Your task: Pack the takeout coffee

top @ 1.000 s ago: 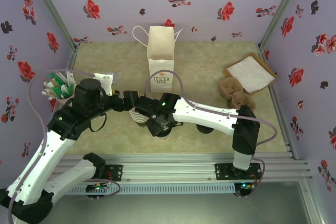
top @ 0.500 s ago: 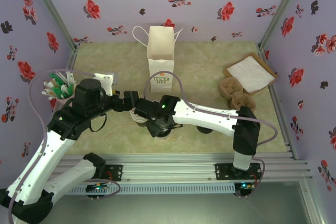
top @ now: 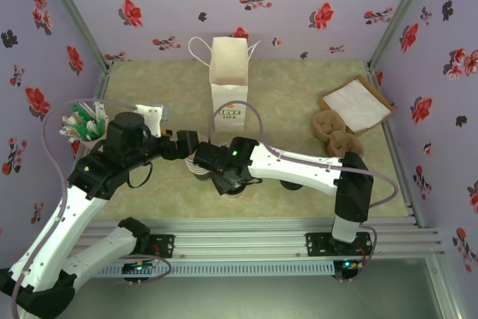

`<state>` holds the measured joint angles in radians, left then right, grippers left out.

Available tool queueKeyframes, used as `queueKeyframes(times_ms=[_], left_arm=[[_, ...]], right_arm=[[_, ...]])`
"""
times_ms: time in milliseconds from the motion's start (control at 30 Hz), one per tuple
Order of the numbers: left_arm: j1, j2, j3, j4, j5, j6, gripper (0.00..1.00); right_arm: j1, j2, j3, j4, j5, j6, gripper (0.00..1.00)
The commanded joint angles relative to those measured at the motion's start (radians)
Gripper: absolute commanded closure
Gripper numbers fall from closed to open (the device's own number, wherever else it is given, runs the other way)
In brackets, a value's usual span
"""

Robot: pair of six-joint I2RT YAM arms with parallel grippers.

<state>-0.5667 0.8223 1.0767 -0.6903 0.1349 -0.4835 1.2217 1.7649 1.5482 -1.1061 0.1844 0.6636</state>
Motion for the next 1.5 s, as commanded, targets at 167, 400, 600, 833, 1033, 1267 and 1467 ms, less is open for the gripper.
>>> queueKeyframes(times_ms=[167,400,600,833,1033,1267,1467], left_arm=[[-0.004,-0.006,-0.002,0.003,0.015,-0.002,0.00],[-0.004,-0.004,-0.001,0.003,0.018,-0.003,0.00],[-0.004,-0.003,0.000,0.000,0.017,-0.002,0.00],[-0.006,-0.003,0.002,0.002,0.017,-0.002,0.01],[-0.004,-0.004,0.001,0.002,0.017,-0.004,0.00],[-0.004,-0.004,-0.001,0.001,0.019,-0.003,0.01],[-0.005,-0.002,-0.001,0.002,0.019,-0.002,0.01]], right_arm=[[-0.035,-0.061,-0.079,-0.100,0.035,0.034,0.36],[-0.061,-0.113,-0.091,-0.044,0.023,0.031,0.36],[-0.072,-0.134,-0.087,-0.029,0.030,0.034,0.37],[-0.082,-0.140,-0.102,-0.025,0.016,0.035,0.36],[-0.085,-0.113,-0.125,-0.008,-0.018,0.036,0.36],[-0.085,-0.104,-0.132,0.007,-0.024,0.035,0.36],[-0.085,-0.136,-0.119,0.014,0.000,0.033,0.36]])
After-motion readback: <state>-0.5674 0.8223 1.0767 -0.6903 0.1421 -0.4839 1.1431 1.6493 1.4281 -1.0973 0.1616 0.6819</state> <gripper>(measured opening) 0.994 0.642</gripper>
